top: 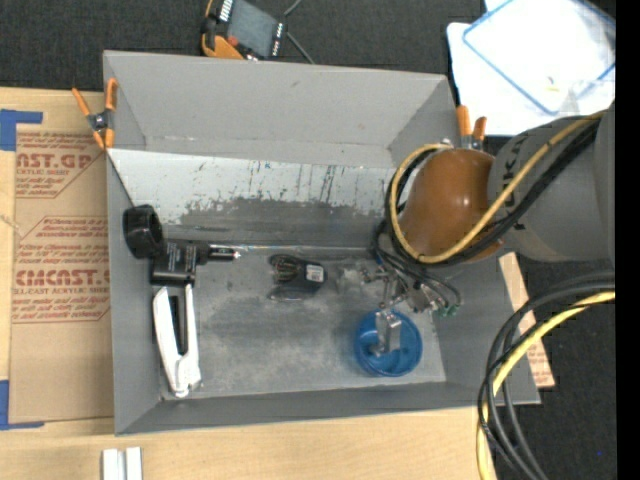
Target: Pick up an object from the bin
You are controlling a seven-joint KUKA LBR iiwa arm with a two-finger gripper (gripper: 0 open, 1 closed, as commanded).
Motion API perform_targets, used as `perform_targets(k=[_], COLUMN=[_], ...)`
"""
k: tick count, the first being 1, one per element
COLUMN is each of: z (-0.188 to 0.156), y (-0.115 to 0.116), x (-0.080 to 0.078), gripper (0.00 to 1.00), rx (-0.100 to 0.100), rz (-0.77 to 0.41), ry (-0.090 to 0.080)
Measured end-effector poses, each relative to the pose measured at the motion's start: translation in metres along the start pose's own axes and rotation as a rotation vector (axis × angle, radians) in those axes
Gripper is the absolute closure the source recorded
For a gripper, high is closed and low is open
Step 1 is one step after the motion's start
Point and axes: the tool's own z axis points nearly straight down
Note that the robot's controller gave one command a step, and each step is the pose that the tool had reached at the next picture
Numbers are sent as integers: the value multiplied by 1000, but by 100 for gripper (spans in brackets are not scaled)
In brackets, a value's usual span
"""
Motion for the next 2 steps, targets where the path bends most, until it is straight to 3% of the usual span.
perform_targets(k=[1, 2], z=[0, -4], y=[-49, -38], x=[-4, 5], gripper=[0, 0], rx=[-1, 2], rz=[-141, -116], ry=[-4, -3])
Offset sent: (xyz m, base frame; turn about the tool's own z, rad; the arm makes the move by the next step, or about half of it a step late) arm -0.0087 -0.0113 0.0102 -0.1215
